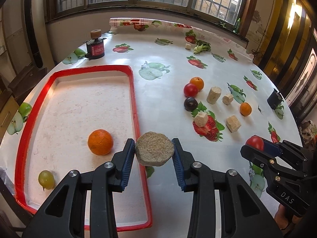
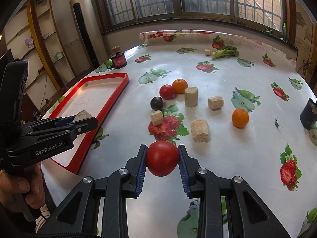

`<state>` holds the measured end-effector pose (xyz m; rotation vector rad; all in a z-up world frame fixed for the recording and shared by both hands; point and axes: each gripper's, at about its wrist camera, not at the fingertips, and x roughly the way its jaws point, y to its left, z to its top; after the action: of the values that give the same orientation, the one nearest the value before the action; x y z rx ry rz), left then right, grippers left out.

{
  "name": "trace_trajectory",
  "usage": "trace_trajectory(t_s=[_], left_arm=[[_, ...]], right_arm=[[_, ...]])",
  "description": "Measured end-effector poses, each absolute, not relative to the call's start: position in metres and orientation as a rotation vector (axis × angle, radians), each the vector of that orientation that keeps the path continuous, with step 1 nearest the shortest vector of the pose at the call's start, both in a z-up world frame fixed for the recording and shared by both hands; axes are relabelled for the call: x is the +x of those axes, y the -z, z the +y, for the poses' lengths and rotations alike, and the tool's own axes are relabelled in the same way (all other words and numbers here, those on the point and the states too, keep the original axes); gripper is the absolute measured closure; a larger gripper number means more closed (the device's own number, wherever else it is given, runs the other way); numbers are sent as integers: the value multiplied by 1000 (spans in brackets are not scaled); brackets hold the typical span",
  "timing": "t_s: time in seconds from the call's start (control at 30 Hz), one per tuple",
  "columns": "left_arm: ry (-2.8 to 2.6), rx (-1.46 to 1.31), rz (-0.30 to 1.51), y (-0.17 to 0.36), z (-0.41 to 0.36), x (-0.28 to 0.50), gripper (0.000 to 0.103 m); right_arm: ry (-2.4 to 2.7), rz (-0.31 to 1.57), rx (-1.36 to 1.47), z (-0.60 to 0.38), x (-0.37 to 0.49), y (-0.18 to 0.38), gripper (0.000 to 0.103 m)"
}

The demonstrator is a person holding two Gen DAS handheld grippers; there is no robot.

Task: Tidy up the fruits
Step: 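Carry the round block and the tomato over the red tray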

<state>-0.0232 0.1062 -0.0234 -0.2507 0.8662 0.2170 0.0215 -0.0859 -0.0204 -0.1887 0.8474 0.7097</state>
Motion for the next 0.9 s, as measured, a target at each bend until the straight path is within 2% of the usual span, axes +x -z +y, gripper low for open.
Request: trace_trajectory(t_s=[0.9], left_arm=[[-361,-329,857,24,186,-47,68]], right_arm=[[-881,837,-234,13,17,10,72]])
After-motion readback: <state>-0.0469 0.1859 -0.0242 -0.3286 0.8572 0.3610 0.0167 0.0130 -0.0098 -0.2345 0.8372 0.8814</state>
